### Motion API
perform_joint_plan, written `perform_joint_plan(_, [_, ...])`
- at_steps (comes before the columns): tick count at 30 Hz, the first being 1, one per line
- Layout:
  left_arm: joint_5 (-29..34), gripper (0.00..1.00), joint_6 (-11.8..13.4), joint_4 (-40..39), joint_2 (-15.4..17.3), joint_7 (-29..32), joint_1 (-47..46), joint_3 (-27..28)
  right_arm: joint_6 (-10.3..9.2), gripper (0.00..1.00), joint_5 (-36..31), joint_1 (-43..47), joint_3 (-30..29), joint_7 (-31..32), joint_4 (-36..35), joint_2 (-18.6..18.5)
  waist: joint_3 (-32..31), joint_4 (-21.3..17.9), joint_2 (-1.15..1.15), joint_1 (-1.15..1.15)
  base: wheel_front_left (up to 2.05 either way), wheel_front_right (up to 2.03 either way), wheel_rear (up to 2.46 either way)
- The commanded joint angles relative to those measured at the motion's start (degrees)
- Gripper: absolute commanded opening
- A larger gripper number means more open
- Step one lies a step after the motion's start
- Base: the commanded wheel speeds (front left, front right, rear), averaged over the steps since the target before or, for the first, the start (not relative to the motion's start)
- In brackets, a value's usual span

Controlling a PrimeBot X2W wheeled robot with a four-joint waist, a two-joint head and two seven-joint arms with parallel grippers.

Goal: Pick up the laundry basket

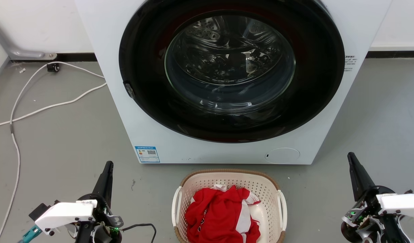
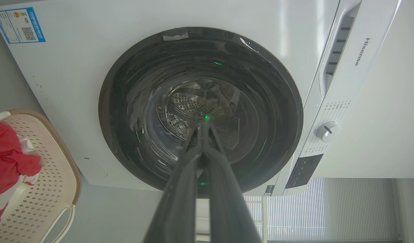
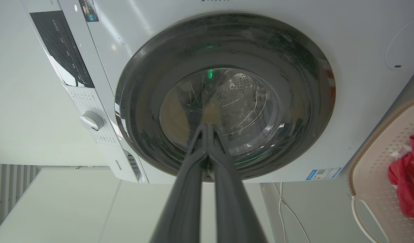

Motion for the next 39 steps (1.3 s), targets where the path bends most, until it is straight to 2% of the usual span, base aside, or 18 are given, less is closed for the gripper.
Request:
perform_joint_plan(1, [0.35,0.0,-0.14,0.08,-0.05,0.21,-0.58,0.13,0.02,0.0,0.01,-0.74,-0.09,0.11,0.06,0.24,0.0,0.0,0.0,0.0,0.0,0.0,0.0])
perform_joint_plan(16, [0.43,0.0,-0.14,0.08,-0.15,0.3,-0.6,0.32,0.02,0.0,-0.05,-0.75,-0.14,0.16,0.06,0.26,0.0,0.0,0.0,0.0,0.0,0.0,0.0])
perform_joint_plan(17, [0.27,1.0,0.0,0.01,-0.18,0.31,-0.01,0.22,0.0,1.0,0.0,-0.01,-0.04,0.02,0.0,0.03,0.0,0.0,0.0,0.0,0.0,0.0,0.0])
perform_joint_plan(25, [1.07,1.0,0.0,-0.35,-0.41,-1.33,0.59,-1.72,0.0,1.0,-1.16,1.2,0.94,-1.7,-0.3,0.09,0.03,-0.03,0.0,0.0,0.0,0.0,0.0])
perform_joint_plan(32, [5.3,1.0,-0.01,-2.26,-0.44,-3.3,0.99,-2.97,0.0,1.0,-6.03,2.04,2.01,-3.67,-2.07,0.1,0.03,-0.02,0.0,0.0,0.0,0.0,0.0])
perform_joint_plan(35, [8.7,1.0,-0.01,-3.31,-0.45,-4.06,1.1,-3.48,0.0,1.0,-9.37,2.42,2.25,-4.46,-3.0,0.1,0.04,0.0,0.0,0.0,0.0,0.0,0.0])
perform_joint_plan(39, [15.37,1.0,-0.02,-5.05,-0.48,-5.52,1.35,-4.44,0.0,1.0,-18.28,3.23,2.44,-5.96,-5.2,0.11,0.04,0.05,0.0,0.0,0.0,0.0,0.0])
